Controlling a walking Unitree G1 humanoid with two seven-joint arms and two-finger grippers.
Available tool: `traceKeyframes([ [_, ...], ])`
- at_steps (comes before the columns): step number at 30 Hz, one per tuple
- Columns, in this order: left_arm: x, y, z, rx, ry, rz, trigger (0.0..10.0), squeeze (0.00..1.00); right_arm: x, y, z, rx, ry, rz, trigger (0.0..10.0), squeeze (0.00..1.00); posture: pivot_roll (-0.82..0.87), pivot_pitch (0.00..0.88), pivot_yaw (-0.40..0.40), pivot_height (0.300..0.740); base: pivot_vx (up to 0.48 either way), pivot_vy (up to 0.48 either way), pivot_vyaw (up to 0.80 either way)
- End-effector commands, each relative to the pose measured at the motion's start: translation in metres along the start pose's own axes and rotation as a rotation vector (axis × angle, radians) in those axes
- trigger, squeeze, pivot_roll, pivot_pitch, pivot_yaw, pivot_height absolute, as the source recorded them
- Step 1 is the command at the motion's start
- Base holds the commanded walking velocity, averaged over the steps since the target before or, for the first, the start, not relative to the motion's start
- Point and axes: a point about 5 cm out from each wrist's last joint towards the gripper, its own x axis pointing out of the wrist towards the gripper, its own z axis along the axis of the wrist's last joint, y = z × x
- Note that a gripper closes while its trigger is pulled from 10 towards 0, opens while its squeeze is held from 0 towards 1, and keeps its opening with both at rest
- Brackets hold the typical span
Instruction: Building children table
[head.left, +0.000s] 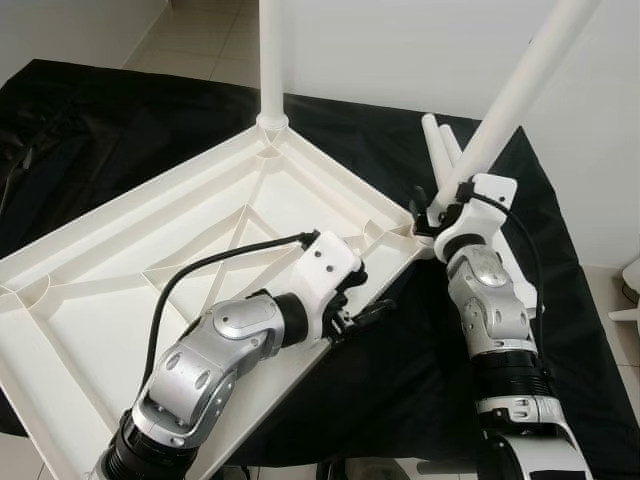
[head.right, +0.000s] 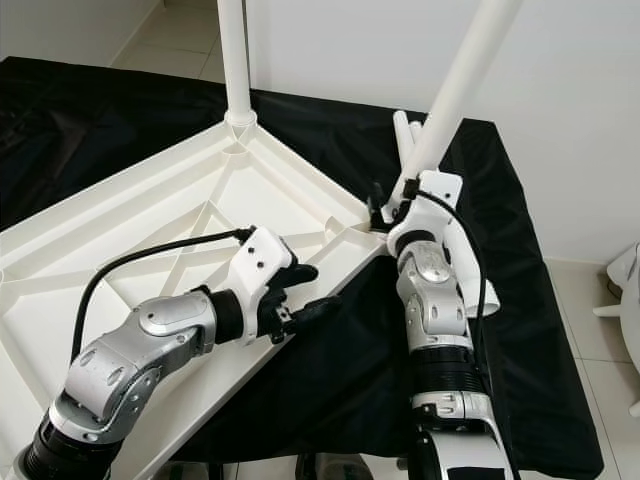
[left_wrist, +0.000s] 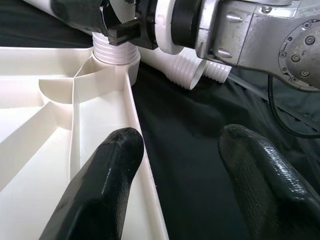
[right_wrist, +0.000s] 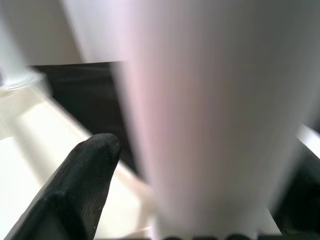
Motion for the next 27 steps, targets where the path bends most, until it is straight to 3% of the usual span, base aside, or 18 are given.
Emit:
traceKeyframes([
  [1, 0.0, -0.002, 0.001, -0.001, 0.002, 0.018, 10.0, 0.0, -0.003, -0.006, -0.004, -0.011, 0.003, 0.085, 10.0, 0.0, 0.07, 0.113, -0.072, 0.74, 0.0, 0.0, 0.0],
  [4, 0.0, -0.002, 0.0, -0.001, 0.003, 0.017, 10.0, 0.0, -0.004, -0.01, -0.003, -0.024, -0.002, 0.135, 10.0, 0.0, 0.06, 0.113, -0.069, 0.74, 0.0, 0.0, 0.0],
  [8, -0.002, 0.001, 0.0, 0.007, 0.01, 0.023, 10.0, 0.0, -0.003, -0.027, 0.001, -0.087, -0.015, 0.202, 10.0, 0.0, 0.07, 0.116, -0.067, 0.74, 0.0, 0.0, 0.0],
  [10, -0.004, 0.007, 0.0, 0.016, 0.017, 0.043, 10.0, 0.0, -0.003, -0.043, 0.004, -0.124, -0.016, 0.235, 10.0, 0.0, 0.07, 0.117, -0.065, 0.74, 0.0, 0.0, 0.0],
  [15, -0.007, 0.012, 0.002, 0.02, 0.014, 0.066, 10.0, 0.0, -0.005, -0.059, 0.0, -0.117, 0.002, 0.288, 10.0, 0.0, 0.07, 0.119, -0.06, 0.74, 0.0, 0.0, 0.0],
  [27, -0.007, 0.013, 0.004, 0.029, 0.004, 0.066, 10.0, 0.0, -0.001, -0.059, -0.008, -0.104, 0.035, 0.455, 10.0, 0.0, 0.08, 0.114, -0.049, 0.74, 0.0, 0.0, 0.0],
])
